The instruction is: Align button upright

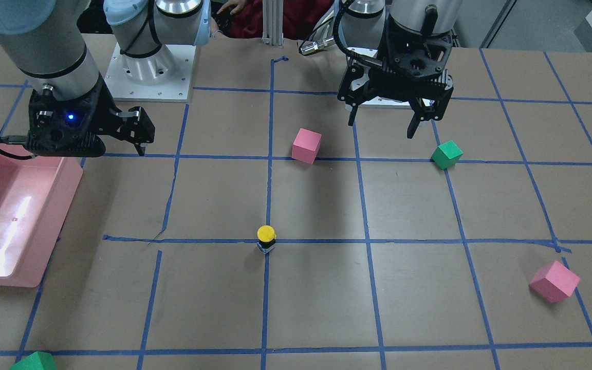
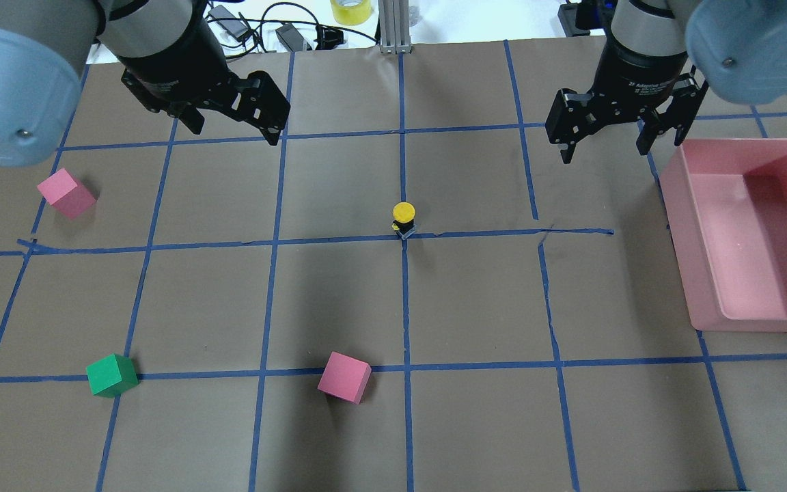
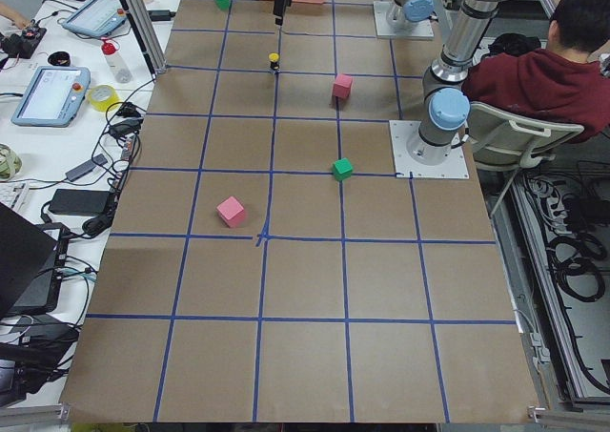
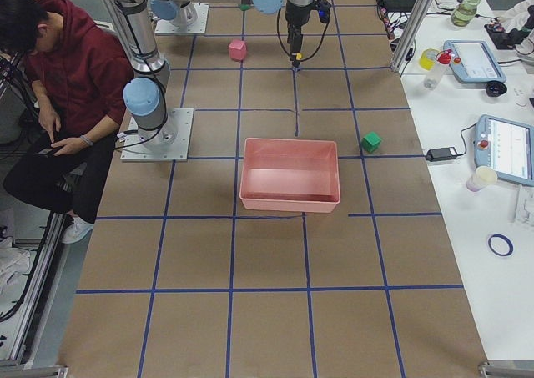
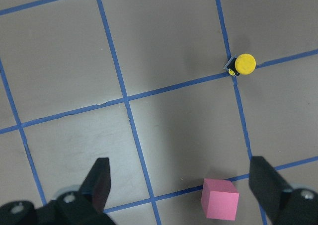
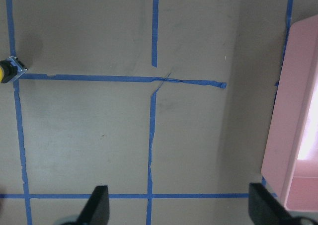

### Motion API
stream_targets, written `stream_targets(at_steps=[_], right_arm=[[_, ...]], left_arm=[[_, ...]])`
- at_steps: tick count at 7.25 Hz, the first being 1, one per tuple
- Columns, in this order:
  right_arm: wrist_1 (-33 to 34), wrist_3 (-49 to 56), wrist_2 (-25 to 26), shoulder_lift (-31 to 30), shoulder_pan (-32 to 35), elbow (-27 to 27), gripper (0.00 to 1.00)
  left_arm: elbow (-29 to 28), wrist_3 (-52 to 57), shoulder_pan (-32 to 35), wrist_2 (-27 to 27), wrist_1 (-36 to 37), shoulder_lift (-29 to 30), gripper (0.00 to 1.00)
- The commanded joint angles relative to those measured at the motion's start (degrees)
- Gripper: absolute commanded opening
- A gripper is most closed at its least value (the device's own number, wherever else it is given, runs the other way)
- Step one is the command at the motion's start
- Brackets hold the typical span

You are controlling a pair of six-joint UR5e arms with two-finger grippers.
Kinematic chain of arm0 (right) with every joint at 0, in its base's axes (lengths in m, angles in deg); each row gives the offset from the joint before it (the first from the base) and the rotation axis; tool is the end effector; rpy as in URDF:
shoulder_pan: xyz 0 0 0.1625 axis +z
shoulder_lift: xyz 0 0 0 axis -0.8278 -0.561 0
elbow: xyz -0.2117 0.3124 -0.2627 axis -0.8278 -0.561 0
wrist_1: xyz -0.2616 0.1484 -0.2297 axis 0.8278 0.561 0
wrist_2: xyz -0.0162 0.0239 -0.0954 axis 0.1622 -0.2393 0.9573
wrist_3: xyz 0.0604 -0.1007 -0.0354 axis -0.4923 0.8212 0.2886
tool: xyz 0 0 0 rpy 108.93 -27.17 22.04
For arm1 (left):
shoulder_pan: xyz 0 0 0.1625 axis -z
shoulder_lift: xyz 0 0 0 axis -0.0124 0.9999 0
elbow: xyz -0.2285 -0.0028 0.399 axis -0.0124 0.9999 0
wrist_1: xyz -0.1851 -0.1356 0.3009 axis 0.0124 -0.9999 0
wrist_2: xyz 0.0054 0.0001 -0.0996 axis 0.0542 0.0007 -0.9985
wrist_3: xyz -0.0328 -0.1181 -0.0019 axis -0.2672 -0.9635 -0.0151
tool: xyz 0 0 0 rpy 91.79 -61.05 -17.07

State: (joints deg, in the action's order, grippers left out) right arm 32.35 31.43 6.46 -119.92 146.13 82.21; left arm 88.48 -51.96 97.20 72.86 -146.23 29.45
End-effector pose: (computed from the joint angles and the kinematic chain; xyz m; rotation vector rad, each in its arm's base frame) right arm 0.1281 -0.4855 0.4762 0.0638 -3.0811 -0.0859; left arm -0.1872 -0.4499 0.5408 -0.3440 -3.0968 0.2435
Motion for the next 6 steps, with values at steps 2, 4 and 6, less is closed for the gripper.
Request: stream_targets(at_steps=[2, 4, 6], right_arm=[[1.91, 0.17, 0.02, 0.52, -0.25, 0.17, 1.0], [2.17, 0.09, -0.16, 0.0, 0.18, -0.09, 1.0], [2.0, 0.09, -2.94, -0.35, 0.19, -0.27, 1.0]], left_arm=[[-0.59, -6.78, -0.77, 2.31, -5.82, -1.84, 1.0], [-0.33, -9.37, -0.69, 2.14, -5.76, -1.93, 1.0], [-0.41, -8.85, -0.86, 1.36, -5.85, -2.2, 1.0]])
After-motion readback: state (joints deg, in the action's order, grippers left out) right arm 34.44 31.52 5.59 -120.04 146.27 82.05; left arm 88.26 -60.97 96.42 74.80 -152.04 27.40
